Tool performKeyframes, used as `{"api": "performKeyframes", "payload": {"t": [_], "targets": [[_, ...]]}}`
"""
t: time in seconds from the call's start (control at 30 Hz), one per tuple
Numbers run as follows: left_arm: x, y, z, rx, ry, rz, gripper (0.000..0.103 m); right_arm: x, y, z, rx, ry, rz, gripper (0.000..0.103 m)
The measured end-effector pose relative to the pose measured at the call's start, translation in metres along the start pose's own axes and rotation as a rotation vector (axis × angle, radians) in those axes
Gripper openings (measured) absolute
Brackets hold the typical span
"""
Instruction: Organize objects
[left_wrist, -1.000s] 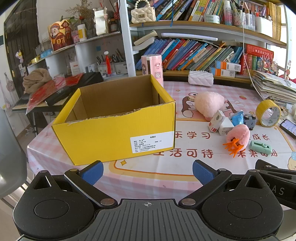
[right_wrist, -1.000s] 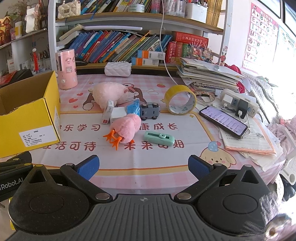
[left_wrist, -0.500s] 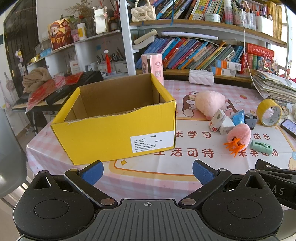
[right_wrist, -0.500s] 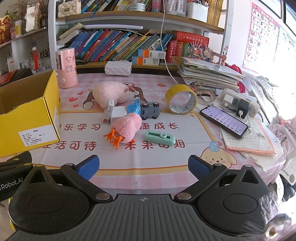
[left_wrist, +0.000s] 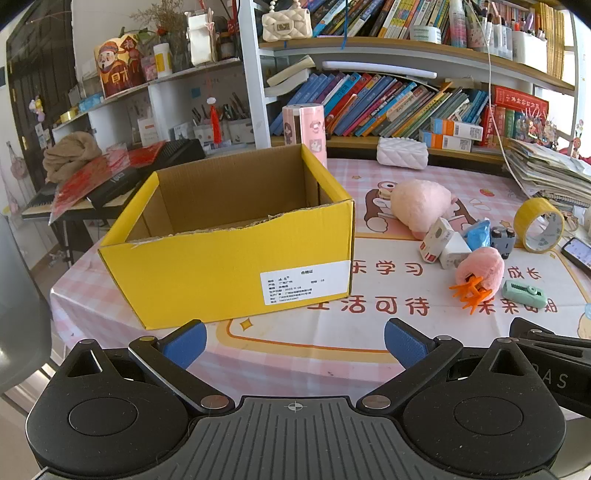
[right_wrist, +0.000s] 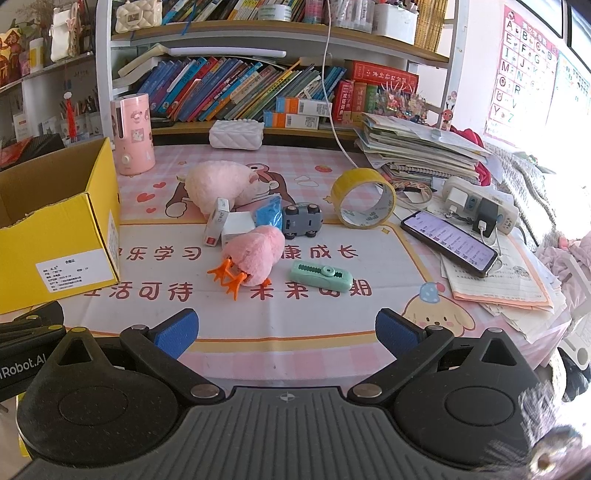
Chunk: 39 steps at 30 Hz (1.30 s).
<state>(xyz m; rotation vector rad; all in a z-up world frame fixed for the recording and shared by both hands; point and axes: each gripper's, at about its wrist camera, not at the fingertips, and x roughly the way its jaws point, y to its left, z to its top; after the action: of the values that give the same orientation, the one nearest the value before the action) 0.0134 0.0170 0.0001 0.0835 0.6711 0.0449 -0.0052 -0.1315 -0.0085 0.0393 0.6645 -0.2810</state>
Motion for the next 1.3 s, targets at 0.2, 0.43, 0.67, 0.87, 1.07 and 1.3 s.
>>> {"api": "performKeyframes", "payload": {"t": [0.2, 0.43, 0.67, 0.87, 1.07, 1.3], "targets": [[0.004, 0.001, 0.002, -0.001, 0.006, -0.003, 0.103, 0.001, 0.0, 0.001, -0.001, 0.001, -0.001, 0.103], [0.007, 0.001, 0.004, 0.0, 0.004, -0.008, 0.103, 0.001, 0.0, 0.001, -0.001, 0.0, -0.001, 0.103], [0.007, 0.001, 0.003, -0.001, 0.008, -0.011, 0.103, 0.001, 0.001, 0.001, -0.002, 0.002, -0.002, 0.103], [0.007, 0.001, 0.003, -0.002, 0.009, -0.012, 0.103, 0.002, -0.002, -0.001, 0.001, 0.007, 0.005, 0.103], [0.007, -0.001, 0.003, -0.007, 0.015, -0.01, 0.103, 0.008, -0.003, 0.004, -0.011, 0.018, 0.007, 0.103], [0.008, -0.007, 0.007, -0.024, 0.007, -0.035, 0.103, 0.011, -0.009, 0.008, -0.013, 0.019, 0.023, 0.103]]}}
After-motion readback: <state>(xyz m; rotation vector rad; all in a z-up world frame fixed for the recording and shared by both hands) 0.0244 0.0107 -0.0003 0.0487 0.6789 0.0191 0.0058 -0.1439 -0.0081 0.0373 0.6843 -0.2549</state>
